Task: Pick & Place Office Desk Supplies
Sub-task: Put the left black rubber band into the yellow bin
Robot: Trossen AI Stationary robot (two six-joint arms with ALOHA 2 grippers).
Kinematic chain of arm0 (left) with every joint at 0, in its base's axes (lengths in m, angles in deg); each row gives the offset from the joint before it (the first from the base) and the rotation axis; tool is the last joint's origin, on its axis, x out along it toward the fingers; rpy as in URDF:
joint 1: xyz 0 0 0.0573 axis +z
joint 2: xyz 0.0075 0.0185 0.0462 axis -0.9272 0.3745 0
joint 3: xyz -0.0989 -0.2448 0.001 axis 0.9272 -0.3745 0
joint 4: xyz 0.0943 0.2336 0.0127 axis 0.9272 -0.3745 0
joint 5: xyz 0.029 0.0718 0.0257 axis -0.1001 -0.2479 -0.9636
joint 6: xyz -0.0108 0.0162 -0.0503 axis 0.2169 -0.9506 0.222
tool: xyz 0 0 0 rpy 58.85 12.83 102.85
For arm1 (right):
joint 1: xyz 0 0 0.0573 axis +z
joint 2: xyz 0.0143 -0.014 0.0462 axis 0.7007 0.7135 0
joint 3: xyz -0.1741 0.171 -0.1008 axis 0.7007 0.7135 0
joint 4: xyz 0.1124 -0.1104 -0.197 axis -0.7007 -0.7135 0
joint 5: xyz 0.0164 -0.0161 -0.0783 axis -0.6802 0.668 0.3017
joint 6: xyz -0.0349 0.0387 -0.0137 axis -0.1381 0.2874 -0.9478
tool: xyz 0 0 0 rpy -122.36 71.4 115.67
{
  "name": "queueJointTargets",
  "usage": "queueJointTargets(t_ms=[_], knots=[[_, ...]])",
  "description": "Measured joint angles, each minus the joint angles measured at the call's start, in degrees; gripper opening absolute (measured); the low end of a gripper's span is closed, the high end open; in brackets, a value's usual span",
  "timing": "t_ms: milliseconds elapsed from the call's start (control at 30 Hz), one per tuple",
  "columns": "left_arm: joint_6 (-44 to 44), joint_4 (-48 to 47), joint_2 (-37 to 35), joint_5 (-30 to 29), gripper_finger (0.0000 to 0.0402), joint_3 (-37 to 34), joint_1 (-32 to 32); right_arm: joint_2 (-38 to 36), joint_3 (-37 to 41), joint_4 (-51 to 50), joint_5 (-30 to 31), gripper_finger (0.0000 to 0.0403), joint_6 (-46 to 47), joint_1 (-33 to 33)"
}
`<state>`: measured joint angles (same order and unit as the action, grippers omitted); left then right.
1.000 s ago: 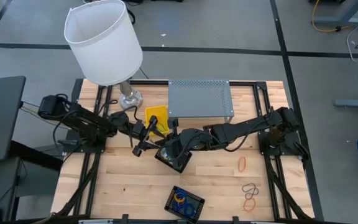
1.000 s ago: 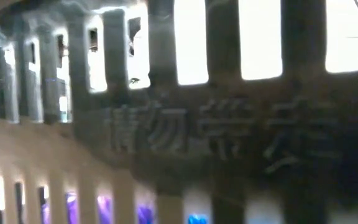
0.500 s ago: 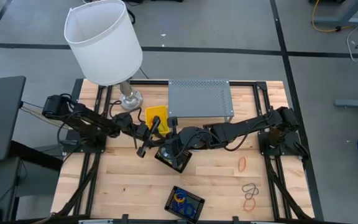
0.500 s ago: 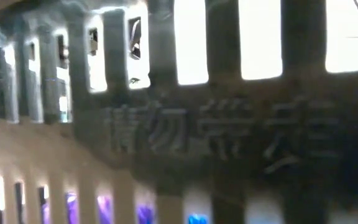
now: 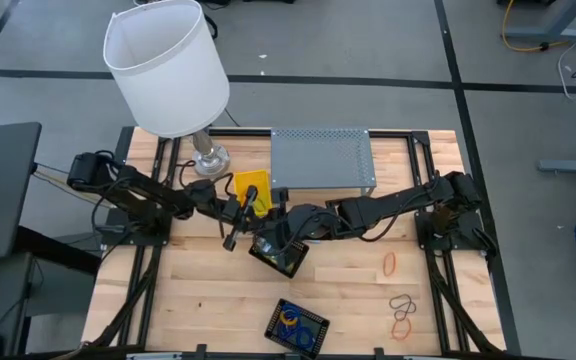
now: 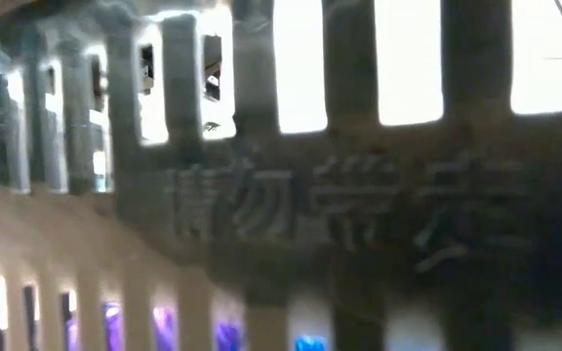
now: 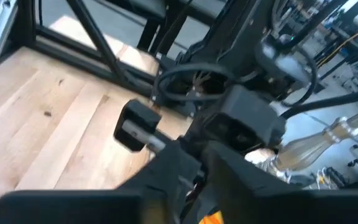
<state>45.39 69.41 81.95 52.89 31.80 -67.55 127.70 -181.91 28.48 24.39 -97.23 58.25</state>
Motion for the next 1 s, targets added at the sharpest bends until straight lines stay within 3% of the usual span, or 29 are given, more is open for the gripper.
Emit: queueJointTargets(t_ms=[167,300,567,733,1000], knots=[[-0.52,-5.16,-2.41,-0.15,0.0002,-0.04,1.90,0.00,0.00,-2.11,0.10,0.0204,0.89,0.05],[-2.47,-12.00,-6.39,-2.78,0.0002,-0.09,2.81,-0.01,0.00,-3.88,0.90,0.0235,2.90,1.19],[-6.57,-29.95,-16.65,-14.55,0.0001,-0.56,3.03,-0.02,0.00,-14.38,0.98,0.0218,10.71,4.16],[-6.78,-38.51,-18.41,-23.56,0.0001,-0.59,3.72,-0.02,0.00,-21.87,-1.18,0.0205,16.84,5.73],[-7.50,-41.44,-17.37,-27.23,0.0001,-0.61,10.37,-0.02,0.00,-29.76,-1.71,0.0201,23.47,7.33]])
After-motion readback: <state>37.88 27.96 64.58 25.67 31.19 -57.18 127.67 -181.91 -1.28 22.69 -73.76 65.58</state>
